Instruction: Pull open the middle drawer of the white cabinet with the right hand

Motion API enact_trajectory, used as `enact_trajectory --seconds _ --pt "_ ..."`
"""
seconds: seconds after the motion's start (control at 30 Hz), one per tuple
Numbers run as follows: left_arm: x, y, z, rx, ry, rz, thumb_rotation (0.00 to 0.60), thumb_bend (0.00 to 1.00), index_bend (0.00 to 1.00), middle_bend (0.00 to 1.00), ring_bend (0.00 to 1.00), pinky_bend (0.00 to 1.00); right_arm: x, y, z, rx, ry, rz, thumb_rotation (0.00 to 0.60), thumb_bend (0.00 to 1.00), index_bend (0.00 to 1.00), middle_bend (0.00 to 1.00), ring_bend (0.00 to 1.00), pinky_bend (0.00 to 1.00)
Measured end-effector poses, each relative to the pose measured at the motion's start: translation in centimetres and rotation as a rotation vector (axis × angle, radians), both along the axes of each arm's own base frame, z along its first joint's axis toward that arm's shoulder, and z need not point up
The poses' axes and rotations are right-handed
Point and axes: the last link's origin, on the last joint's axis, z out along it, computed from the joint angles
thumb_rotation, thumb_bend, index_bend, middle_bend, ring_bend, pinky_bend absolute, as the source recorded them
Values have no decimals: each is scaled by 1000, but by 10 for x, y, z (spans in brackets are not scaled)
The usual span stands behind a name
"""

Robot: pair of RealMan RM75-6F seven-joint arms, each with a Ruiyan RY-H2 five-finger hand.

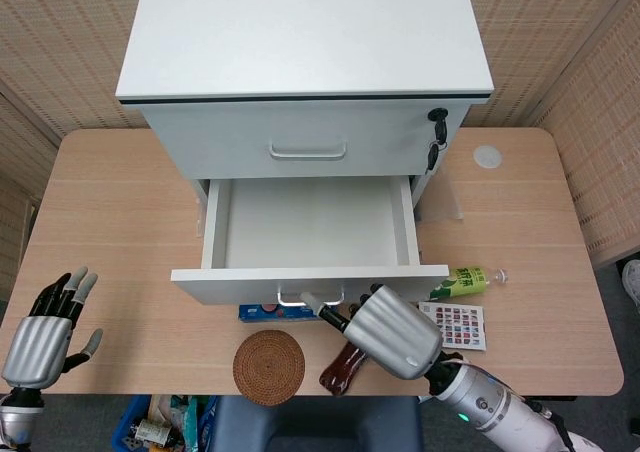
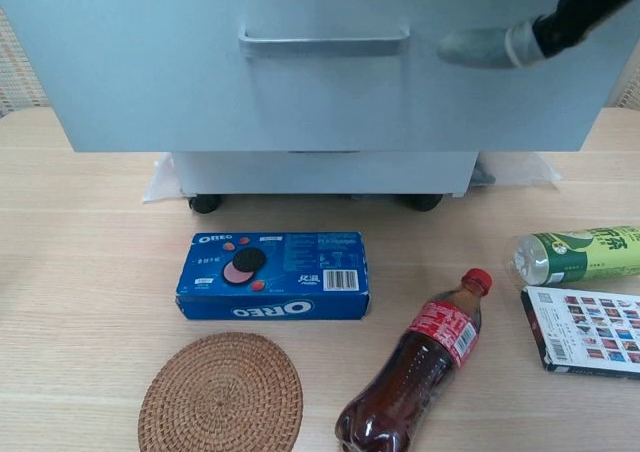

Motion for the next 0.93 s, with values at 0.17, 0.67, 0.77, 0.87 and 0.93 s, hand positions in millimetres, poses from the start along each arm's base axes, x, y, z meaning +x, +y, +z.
enact_trajectory --seconds 0.17,0.67,0.77,0.87,0.93 --pt "0 0 0 0 -1 0 600 339 19 0 24 124 -5 1 19 -60 -62 -11 600 279 196 882 905 919" --pt "-6 3 0 2 -7 17 600 339 19 0 24 124 -126 6 95 -376 -166 -427 600 279 196 609 629 768" --pt "-5 3 0 7 -13 10 600 339 19 0 24 124 -163 11 100 -389 -152 -535 600 279 195 447 446 587" --pt "-5 2 -2 9 -11 6 600 339 19 0 24 124 -193 17 100 -389 -139 -618 600 279 180 339 322 491" --pt "-5 2 -2 9 -11 6 600 339 19 0 24 124 -213 22 98 -381 -127 -668 600 279 160 287 264 440"
